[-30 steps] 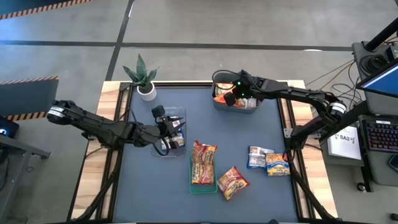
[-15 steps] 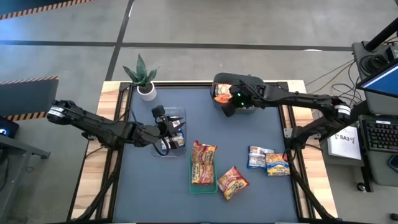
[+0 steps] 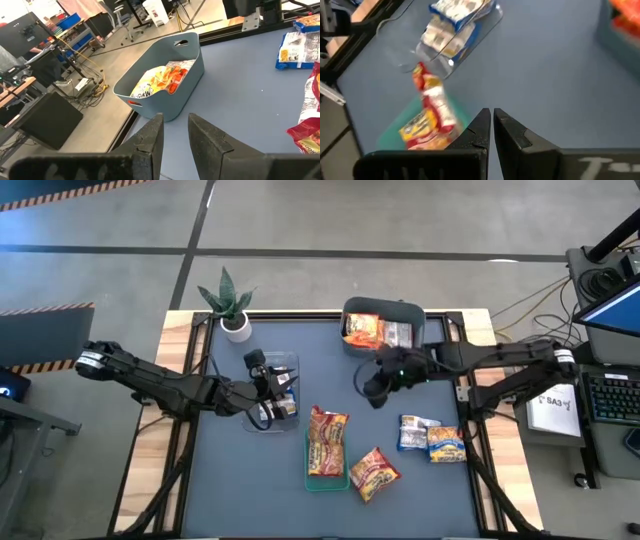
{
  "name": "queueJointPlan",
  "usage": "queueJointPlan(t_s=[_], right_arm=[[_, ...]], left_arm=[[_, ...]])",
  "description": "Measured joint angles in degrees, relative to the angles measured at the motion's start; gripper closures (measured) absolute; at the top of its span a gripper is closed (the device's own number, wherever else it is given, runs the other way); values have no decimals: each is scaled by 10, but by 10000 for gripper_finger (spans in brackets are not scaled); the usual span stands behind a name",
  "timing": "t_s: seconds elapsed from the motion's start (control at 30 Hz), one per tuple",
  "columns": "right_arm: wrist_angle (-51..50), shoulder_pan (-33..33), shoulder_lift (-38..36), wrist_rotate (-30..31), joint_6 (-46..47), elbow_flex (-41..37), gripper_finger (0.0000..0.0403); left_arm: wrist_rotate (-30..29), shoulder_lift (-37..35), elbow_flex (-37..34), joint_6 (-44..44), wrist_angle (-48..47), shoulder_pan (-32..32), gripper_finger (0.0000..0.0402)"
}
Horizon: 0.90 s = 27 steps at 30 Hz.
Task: Sort Maruchan noodles
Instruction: Put the blue noodle pack into the transparent bin
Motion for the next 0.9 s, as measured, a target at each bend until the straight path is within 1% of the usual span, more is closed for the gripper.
queueJointPlan(t_s=[0.1,0.2,0.3,0.47,0.67,0.77,0.9], right_arm=[[-7,27,6,0,40,0,382],[-9,46,10,-16,64,0,358],[-27,57,10,-32,88,0,319],[-54,71,12,-34,142,0,242],[-59,75,12,-90,221,0,159],[-55,81,15,-108,251,0,137],[-44,90,30,-109,268,8,133]], left_arm=[[0,0,0,-2,0,0,331],[0,0,0,-2,0,0,331],[0,0,0,-2,0,0,331],[0,0,0,-2,0,0,331],[0,0,0,-2,0,0,331],[0,0,0,-2,0,0,333],[0,0,0,-2,0,0,336]])
